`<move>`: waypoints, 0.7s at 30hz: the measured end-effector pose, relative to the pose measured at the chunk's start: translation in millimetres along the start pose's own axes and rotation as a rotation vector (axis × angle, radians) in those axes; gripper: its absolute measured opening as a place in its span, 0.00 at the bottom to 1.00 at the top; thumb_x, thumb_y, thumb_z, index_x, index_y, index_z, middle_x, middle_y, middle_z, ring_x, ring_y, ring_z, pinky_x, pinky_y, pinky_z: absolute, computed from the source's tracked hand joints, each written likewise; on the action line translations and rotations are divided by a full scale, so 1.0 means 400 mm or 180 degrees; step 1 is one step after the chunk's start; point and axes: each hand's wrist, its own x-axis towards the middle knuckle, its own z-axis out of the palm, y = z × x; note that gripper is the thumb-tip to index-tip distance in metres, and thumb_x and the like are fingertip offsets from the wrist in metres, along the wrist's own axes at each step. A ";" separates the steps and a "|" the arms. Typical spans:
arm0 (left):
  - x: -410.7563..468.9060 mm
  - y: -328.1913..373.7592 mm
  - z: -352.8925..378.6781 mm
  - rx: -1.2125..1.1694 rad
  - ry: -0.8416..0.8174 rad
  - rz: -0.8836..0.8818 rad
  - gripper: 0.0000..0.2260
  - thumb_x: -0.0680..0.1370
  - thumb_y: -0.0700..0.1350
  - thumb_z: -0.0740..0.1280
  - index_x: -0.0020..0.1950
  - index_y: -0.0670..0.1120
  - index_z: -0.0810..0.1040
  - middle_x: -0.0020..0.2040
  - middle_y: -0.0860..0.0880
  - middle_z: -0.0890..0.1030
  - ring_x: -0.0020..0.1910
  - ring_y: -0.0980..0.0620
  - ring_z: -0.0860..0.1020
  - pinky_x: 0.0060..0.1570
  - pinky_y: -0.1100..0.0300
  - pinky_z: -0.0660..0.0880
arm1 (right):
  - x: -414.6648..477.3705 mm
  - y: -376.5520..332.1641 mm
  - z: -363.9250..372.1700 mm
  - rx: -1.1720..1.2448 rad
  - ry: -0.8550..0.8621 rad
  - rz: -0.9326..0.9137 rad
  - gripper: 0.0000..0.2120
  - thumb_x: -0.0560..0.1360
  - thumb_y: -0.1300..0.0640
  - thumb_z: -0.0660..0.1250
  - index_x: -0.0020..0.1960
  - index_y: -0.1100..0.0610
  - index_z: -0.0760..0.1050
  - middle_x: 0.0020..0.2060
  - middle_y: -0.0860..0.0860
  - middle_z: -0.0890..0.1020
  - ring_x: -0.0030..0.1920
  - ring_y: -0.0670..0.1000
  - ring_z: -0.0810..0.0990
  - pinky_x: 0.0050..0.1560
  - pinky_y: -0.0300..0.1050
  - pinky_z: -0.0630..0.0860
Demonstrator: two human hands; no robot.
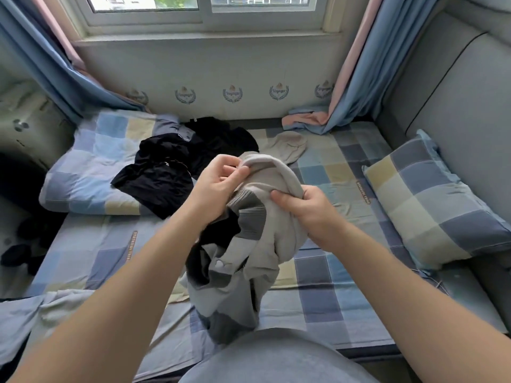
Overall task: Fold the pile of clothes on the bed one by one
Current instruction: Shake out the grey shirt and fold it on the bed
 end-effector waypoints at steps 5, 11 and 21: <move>-0.070 -0.129 -0.016 0.0444 -0.0185 -0.0728 0.18 0.82 0.57 0.62 0.58 0.42 0.76 0.46 0.48 0.77 0.43 0.54 0.75 0.44 0.62 0.72 | 0.012 -0.024 -0.018 0.0754 0.0353 -0.0074 0.11 0.79 0.57 0.68 0.52 0.65 0.82 0.47 0.60 0.86 0.48 0.56 0.85 0.50 0.48 0.83; -0.082 -0.221 0.021 0.0155 -0.0446 -0.1368 0.06 0.83 0.36 0.63 0.53 0.39 0.81 0.45 0.42 0.82 0.44 0.46 0.80 0.40 0.58 0.79 | 0.005 -0.046 -0.051 0.0915 0.0454 -0.0140 0.12 0.79 0.57 0.67 0.54 0.66 0.82 0.50 0.62 0.85 0.50 0.58 0.85 0.56 0.52 0.82; -0.038 -0.072 0.066 -0.1394 -0.0097 -0.1517 0.12 0.86 0.42 0.57 0.56 0.40 0.80 0.43 0.45 0.85 0.39 0.50 0.83 0.39 0.57 0.82 | 0.006 0.101 -0.198 -0.0113 0.1710 0.0795 0.09 0.77 0.56 0.72 0.54 0.58 0.78 0.50 0.58 0.85 0.52 0.59 0.84 0.60 0.62 0.79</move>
